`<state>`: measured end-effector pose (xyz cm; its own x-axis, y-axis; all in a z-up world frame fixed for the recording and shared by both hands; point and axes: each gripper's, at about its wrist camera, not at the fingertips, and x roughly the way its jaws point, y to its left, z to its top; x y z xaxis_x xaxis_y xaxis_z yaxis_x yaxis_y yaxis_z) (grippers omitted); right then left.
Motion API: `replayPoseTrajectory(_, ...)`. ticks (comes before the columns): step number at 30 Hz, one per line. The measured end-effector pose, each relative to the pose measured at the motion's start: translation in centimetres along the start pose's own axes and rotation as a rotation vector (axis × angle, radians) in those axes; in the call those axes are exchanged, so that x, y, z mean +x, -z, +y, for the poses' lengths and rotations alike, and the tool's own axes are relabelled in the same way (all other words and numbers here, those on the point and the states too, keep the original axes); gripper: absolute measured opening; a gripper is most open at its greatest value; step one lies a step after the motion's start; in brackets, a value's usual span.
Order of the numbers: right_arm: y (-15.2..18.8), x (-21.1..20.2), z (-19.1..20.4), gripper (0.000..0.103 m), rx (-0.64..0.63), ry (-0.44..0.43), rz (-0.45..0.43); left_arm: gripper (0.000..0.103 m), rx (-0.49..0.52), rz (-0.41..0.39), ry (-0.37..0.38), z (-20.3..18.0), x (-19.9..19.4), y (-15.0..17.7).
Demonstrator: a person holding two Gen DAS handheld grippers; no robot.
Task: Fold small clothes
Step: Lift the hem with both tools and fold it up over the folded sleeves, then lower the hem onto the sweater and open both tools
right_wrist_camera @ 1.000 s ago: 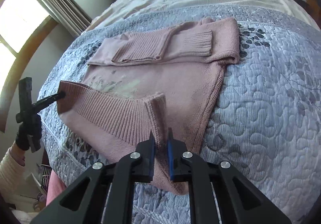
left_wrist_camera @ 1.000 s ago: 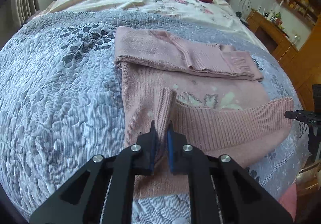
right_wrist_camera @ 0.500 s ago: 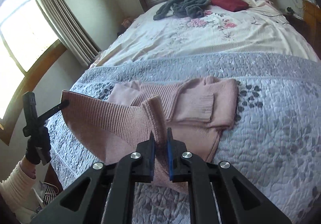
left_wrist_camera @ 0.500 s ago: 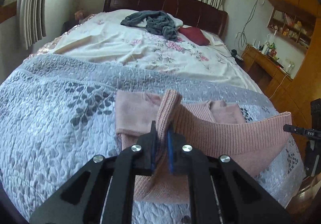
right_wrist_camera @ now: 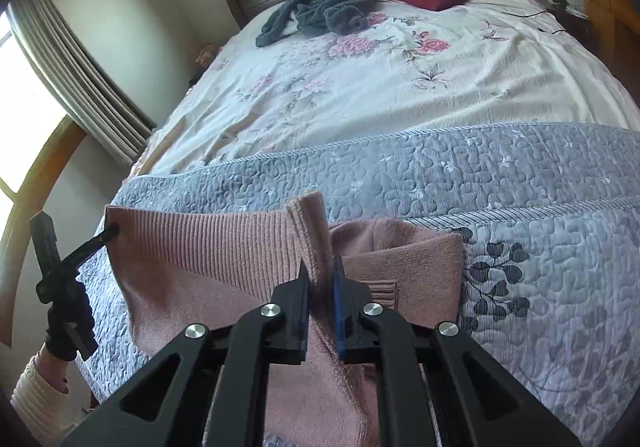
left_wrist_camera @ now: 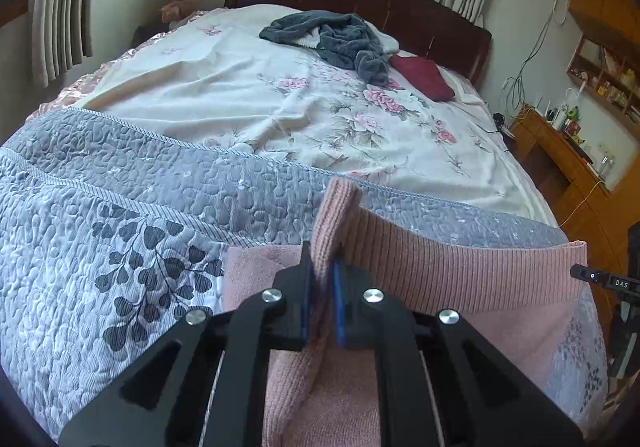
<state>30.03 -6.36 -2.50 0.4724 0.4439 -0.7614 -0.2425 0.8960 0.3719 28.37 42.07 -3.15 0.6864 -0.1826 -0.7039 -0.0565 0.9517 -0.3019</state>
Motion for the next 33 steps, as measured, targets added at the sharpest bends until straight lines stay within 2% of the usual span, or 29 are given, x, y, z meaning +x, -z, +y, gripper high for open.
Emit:
replayPoseTrajectory(6,0.1,5.9,-2.3,0.009,0.029,0.069,0.084,0.008,0.033,0.120,-0.061,0.7,6.7,1.3)
replayPoseTrajectory(11,0.7,8.9,-4.5,0.010,0.089,0.100,0.122,0.011,0.011,0.198,-0.114,2.4,10.4,2.5)
replayPoseTrajectory(13,1.0,9.8,-5.1,0.011,0.105,0.113,0.139,0.017,0.008,0.224,-0.134,3.0,11.3,2.8)
replayPoseTrajectory(15,1.3,10.1,-5.4,0.020,0.110,0.133,0.155,0.023,0.003,0.241,-0.148,3.6,11.6,3.0)
replayPoseTrajectory(17,1.6,9.7,-5.6,0.022,0.108,0.149,0.147,0.025,-0.014,0.237,-0.146,4.2,11.2,3.0)
replayPoseTrajectory(18,1.7,9.1,-5.7,0.023,0.108,0.150,0.135,0.029,-0.026,0.229,-0.143,4.4,10.7,3.0)
replayPoseTrajectory(20,2.1,7.5,-5.8,0.032,0.123,0.143,0.116,0.032,-0.043,0.204,-0.141,4.6,9.3,2.9)
replayPoseTrajectory(21,2.4,6.6,-5.7,0.032,0.128,0.130,0.108,0.032,-0.042,0.187,-0.141,4.6,8.3,2.9)
replayPoseTrajectory(26,5.7,2.2,-4.4,0.039,0.103,0.064,0.125,0.037,0.015,0.127,-0.110,2.9,3.0,4.5)
replayPoseTrajectory(31,10.9,0.7,-3.5,0.042,0.091,0.025,0.206,0.044,0.089,0.170,-0.048,-0.2,0.1,8.1)
replayPoseTrajectory(33,12.7,0.9,-3.4,0.042,0.095,0.042,0.242,0.045,0.104,0.207,-0.027,-1.2,0.0,9.5)
